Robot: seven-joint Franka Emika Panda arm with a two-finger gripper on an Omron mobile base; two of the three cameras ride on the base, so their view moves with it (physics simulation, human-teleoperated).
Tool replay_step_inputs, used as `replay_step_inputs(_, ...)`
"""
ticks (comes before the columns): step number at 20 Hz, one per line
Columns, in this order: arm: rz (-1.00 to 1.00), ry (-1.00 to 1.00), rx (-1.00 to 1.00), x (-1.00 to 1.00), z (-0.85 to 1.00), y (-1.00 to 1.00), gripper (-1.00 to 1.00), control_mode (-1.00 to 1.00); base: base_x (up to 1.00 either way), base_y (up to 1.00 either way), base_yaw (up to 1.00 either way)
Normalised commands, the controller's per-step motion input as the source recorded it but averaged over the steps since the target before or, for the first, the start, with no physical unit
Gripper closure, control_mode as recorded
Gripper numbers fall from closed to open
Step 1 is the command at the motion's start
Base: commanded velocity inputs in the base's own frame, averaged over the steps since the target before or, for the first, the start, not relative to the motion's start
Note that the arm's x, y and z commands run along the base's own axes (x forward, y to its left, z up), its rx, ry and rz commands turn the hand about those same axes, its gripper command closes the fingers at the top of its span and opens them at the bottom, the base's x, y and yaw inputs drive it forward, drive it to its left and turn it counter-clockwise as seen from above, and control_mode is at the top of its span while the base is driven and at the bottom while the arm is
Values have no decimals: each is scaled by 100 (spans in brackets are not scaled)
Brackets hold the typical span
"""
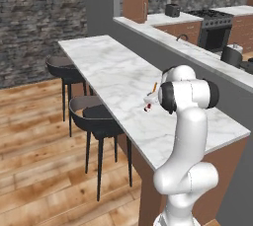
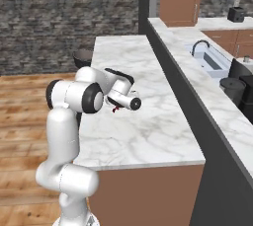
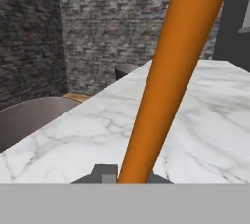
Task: Get the candle and the beer from the cabinet and move them to the dining counter.
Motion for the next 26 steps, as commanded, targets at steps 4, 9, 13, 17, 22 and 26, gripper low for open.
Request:
replay_step_inputs(4, 0, 0, 0, 0, 0, 0, 100, -100, 0, 0, 0)
replay_step_inputs(9, 0, 0, 0, 0, 0, 5, 100, -100, 0, 0, 0)
replay_step_inputs(13, 0, -1, -4, 0, 0, 14, 100, -100, 0, 0, 0)
replay_step_inputs(17, 0, -6, -9, 0, 0, 32, 100, -100, 0, 0, 0)
replay_step_inputs(22, 0, -2, -4, 0, 0, 16, 100, -100, 0, 0, 0)
replay_step_inputs(26, 0, 0, 0, 0, 0, 0, 100, -100, 0, 0, 0)
